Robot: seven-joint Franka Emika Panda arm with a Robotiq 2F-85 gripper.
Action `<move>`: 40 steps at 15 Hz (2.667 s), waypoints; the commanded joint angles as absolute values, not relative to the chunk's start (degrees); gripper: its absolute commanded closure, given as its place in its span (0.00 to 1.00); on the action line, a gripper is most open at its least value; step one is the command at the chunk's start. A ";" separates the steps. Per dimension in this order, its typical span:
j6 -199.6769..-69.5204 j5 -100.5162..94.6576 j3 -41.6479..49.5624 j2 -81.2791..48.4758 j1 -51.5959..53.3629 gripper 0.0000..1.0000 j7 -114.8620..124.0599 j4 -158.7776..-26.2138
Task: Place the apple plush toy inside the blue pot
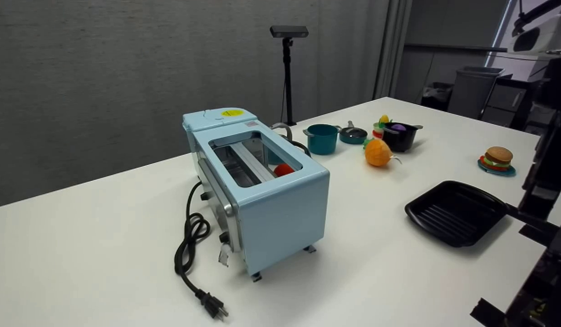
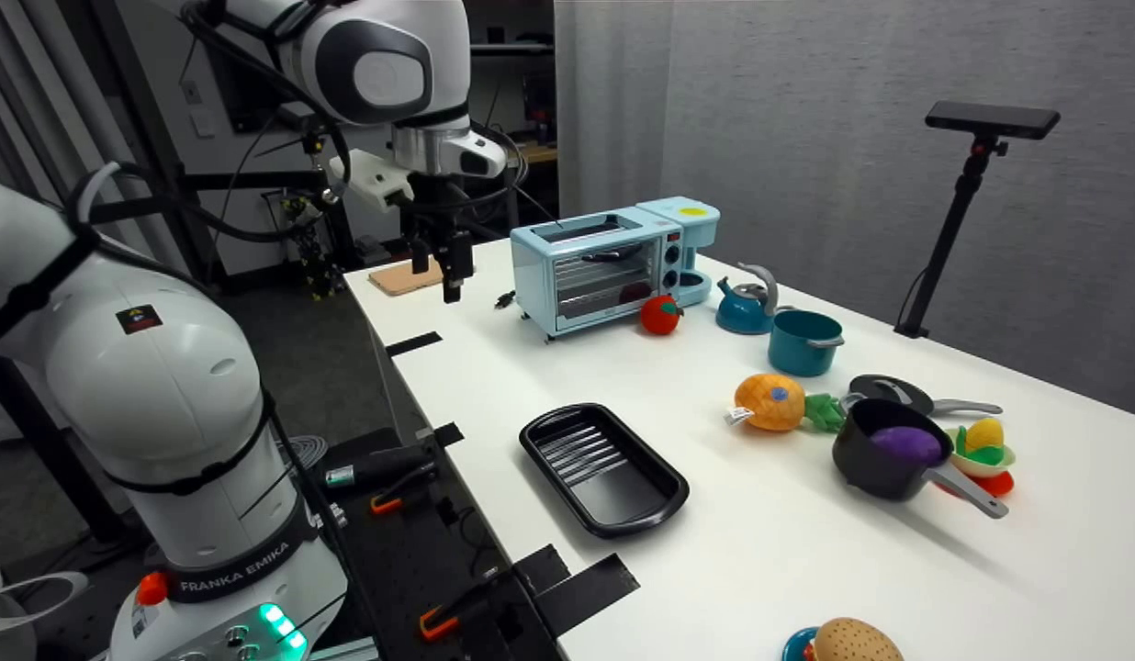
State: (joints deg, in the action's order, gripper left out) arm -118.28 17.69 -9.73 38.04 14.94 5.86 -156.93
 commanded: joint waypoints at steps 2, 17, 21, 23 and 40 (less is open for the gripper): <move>-118.11 17.79 -9.91 38.08 14.71 0.00 5.74 -156.84; -118.83 16.79 -6.26 37.62 11.66 0.00 3.48 -155.40; -121.09 16.82 -3.20 33.79 9.48 0.00 0.56 -152.85; -123.65 16.67 -2.28 30.25 8.56 0.00 -0.64 -151.04; -136.31 14.97 -2.80 2.81 6.43 0.00 -0.96 -133.60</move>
